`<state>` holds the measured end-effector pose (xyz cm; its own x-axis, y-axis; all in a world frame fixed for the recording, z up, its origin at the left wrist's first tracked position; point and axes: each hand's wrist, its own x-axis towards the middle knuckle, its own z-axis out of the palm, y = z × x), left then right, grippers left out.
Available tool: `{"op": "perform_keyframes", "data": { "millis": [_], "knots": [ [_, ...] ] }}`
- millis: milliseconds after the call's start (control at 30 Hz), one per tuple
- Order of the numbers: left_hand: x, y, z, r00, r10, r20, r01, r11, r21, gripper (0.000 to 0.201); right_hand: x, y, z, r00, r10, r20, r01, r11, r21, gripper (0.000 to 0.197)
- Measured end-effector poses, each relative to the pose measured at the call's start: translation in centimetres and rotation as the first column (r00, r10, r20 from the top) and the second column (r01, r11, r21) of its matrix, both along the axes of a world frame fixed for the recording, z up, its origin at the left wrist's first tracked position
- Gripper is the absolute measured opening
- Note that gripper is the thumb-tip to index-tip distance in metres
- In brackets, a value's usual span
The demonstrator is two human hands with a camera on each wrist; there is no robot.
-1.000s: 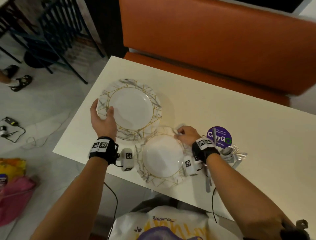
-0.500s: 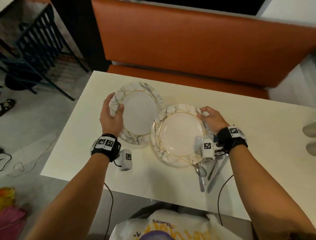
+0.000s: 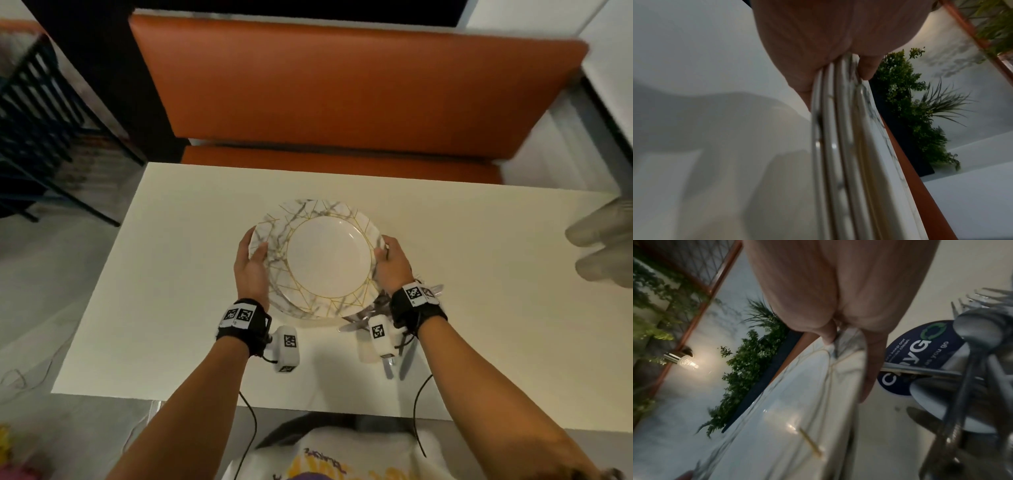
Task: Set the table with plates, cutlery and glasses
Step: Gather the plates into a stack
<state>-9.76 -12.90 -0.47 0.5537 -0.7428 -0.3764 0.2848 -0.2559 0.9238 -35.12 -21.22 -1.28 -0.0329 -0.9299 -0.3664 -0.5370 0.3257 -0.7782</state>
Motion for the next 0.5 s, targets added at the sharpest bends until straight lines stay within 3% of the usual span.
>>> {"op": "perform_keyframes", "data": {
  "millis": [133, 267, 400, 500],
  "knots": [
    [-3.2, -0.9, 0.4, 0.998, -0.045, 0.031, 0.047, 0.998, -0.041, 0.037, -0.9, 1.0, 0.0, 0.997, -0.022, -0.068, 0.02, 0.999, -0.028, 0.04],
    [-7.1, -1.8, 0.5, 0.966, -0.199, 0.168, 0.196, 0.98, 0.037, 0.054, -4.5, 1.4, -0.6, 0.991, -0.086, -0.101, 0.083, 0.996, -0.031, 0.037],
    [-12.3, -3.3, 0.4, 0.859, -0.407, 0.311, 0.382, 0.913, 0.142, 0.055, -10.6, 1.7, -1.2, 0.982, -0.168, -0.082, 0.17, 0.985, 0.025, 0.042],
    [-17.4, -4.7, 0.7, 0.749, -0.539, 0.386, 0.487, 0.842, 0.231, 0.057, -16.1, 1.9, -0.8, 0.973, -0.217, -0.079, 0.222, 0.974, 0.054, 0.058]
  ]
}}
